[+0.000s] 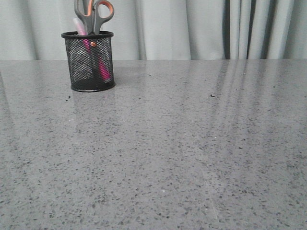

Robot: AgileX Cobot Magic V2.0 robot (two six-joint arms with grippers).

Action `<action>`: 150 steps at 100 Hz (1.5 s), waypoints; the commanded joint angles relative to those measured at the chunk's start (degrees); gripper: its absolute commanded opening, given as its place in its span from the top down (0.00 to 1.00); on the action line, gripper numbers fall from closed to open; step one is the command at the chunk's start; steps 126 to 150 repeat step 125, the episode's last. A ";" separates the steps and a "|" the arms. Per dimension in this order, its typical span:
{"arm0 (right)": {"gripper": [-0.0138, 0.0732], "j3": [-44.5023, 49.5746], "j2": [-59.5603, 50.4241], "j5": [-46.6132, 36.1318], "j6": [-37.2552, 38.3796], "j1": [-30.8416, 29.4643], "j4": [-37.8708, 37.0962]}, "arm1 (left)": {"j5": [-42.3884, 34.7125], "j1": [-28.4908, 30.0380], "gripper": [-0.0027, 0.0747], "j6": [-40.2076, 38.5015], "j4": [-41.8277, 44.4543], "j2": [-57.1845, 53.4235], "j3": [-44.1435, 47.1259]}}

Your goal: Put pen and scissors into bin

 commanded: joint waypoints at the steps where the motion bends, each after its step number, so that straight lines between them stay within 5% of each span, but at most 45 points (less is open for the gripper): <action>1: 0.92 4.51 3.92 -15.83 -4.76 -7.77 3.15 | -2.75 0.09 0.99 -0.10 -0.57 -1.92 2.45; 18: 0.92 11.59 2.99 -21.43 -4.97 -16.10 0.59 | -2.75 0.09 0.99 -0.10 -0.57 -1.92 2.45; 51: 0.92 11.41 -7.63 2.63 -4.97 -20.07 2.81 | -2.75 0.09 0.99 -0.10 -0.57 -1.92 2.45; 150: 0.92 11.41 -7.77 2.30 -7.75 -20.16 2.81 | -2.75 0.09 0.99 -0.10 -0.57 -1.92 2.45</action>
